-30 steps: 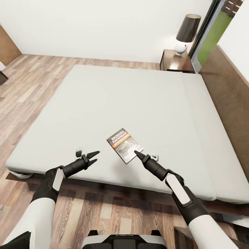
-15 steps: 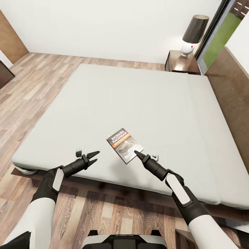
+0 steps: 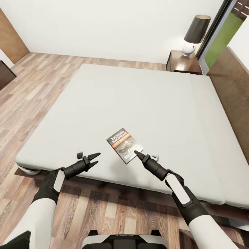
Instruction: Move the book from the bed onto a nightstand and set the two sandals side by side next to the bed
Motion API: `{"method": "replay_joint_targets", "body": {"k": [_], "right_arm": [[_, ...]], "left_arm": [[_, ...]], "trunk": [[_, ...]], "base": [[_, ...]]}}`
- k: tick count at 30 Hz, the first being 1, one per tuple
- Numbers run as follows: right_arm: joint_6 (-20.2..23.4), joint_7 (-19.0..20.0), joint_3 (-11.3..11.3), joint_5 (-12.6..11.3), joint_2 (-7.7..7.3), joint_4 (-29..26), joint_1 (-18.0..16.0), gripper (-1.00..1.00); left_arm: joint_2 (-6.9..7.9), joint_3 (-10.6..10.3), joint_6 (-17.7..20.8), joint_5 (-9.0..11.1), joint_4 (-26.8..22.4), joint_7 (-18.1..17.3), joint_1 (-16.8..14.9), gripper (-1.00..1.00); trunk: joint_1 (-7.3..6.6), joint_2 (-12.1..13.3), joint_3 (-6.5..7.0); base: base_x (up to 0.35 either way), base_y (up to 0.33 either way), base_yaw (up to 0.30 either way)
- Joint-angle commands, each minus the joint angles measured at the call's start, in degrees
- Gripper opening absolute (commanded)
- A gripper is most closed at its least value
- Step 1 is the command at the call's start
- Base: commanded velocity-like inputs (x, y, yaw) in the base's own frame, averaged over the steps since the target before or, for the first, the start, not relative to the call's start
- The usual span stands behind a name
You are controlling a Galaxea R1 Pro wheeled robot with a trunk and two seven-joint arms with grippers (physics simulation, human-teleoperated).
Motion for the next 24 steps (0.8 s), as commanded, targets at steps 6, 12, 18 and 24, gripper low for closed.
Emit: {"method": "replay_joint_targets", "body": {"k": [6, 12, 18, 24], "right_arm": [[0.2, -0.1, 0.1, -0.5, -0.05, 0.0, 0.0, -1.00], [0.2, -0.1, 0.1, -0.5, -0.05, 0.0, 0.0, -1.00], [0.2, -0.1, 0.1, -0.5, -0.05, 0.0, 0.0, -1.00], [0.2, -0.1, 0.1, -0.5, -0.05, 0.0, 0.0, -1.00]], "left_arm": [[-0.02, 0.1, 0.3, 0.0, 0.2, -0.1, 0.0, 1.00], [-0.02, 0.1, 0.3, 0.0, 0.2, -0.1, 0.0, 1.00], [-0.02, 0.1, 0.3, 0.0, 0.2, -0.1, 0.0, 1.00], [-0.02, 0.1, 0.3, 0.0, 0.2, -0.1, 0.0, 1.00]], "trunk": [[0.02, -0.1, -0.05], [0.02, -0.1, -0.16], [0.02, -0.1, -0.22], [0.02, -0.1, -0.23]], "base": [[0.000, 0.000, 0.000], [0.000, 0.000, 0.134], [0.000, 0.000, 0.269], [0.000, 0.112, 0.258]]}}
